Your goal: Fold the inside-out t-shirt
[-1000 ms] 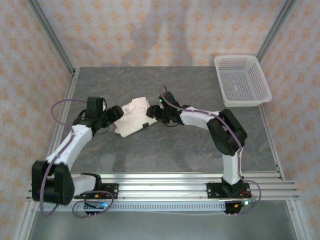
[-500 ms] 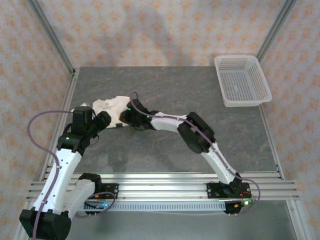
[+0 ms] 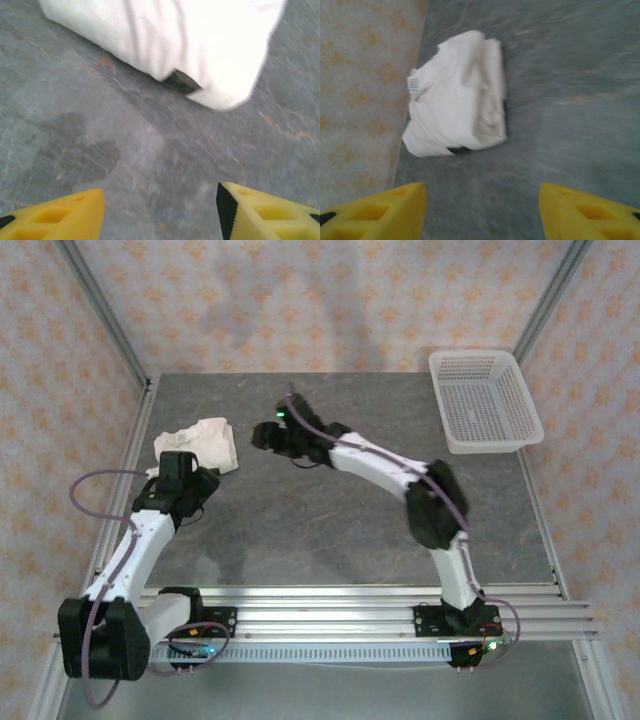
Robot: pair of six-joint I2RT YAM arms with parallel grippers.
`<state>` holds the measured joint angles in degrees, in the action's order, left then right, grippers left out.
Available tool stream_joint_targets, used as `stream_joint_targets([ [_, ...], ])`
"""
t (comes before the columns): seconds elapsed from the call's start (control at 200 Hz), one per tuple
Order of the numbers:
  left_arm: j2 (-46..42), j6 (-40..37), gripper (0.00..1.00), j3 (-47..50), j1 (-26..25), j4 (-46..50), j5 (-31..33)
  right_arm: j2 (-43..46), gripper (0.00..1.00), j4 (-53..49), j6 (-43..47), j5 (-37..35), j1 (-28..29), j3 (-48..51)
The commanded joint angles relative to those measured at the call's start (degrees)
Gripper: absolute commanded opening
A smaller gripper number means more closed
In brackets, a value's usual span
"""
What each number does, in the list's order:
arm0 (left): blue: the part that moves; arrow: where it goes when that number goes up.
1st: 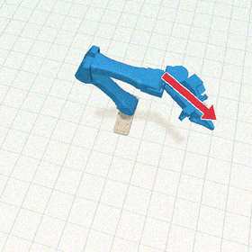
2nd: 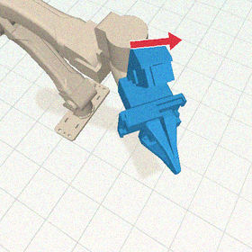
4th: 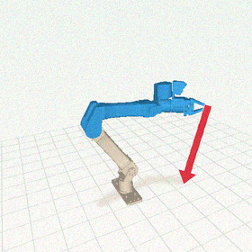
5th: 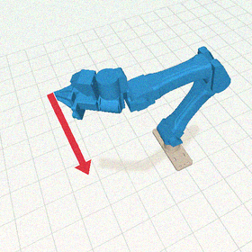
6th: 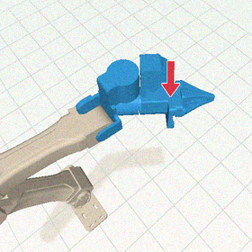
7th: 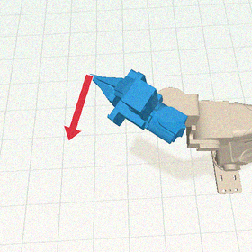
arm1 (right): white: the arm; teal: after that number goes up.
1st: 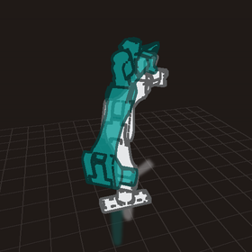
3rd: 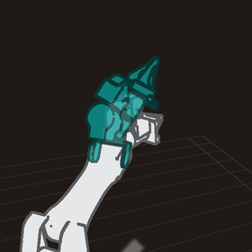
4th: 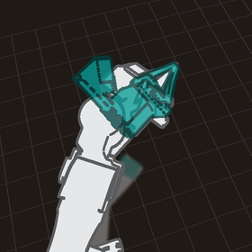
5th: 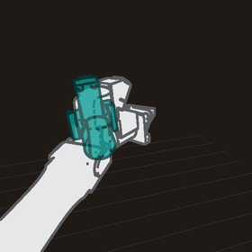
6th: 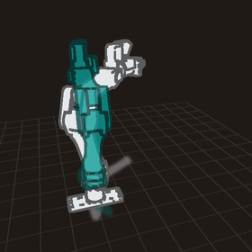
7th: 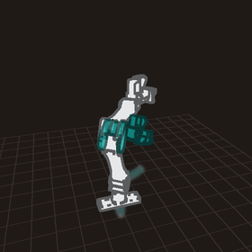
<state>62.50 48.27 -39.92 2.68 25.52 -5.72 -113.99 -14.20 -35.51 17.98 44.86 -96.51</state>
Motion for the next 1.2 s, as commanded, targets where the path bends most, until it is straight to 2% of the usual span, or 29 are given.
stream_joint_targets([
  [0.0, 5.67, 6.31, 0.62, 1.0, 1.15, -10.88, 3.11, 12.44, 0.65, 3.15, 2.88, -6.58, -1.09, 12.48],
  [0.185, 17.03, 11.28, 0.64, 0.94, 2.6, -25.05, 6.9, 25.56, 0.67, 5.39, -0.78, -5.29, -1.21, 29.48],
  [0.305, 24.26, 13.12, 0.64, -1.25, 4.03, -31.28, 5.12, 29.9, 0.67, 4.27, -2.45, -7.03, -1.18, 34.66],
  [0.53, 34.15, 12.69, 0.63, -7.33, 5.4, -35.14, 4.87, 30.13, 0.67, -0.17, -0.94, -8.86, -1.33, 32.41],
  [0.686, 40.14, 14.35, 0.56, -11.16, 6.89, -39.71, 0.9, 27.61, 0.67, -2.08, -0.79, -7.99, -1.57, 29.94],
  [0.936, 46.4, 8.74, 0.55, -22.1, 8.34, -34.12, 4.44, 25.81, 0.67, -2.15, -1.06, -7.76, -2.21, 29.71],
  [1.196, 53.61, 3.89, 0.53, -33.21, 14.06, -26.66, 5.73, 23.59, 0.67, -3.24, -0.31, -6.47, -3.63, 28.15],
])
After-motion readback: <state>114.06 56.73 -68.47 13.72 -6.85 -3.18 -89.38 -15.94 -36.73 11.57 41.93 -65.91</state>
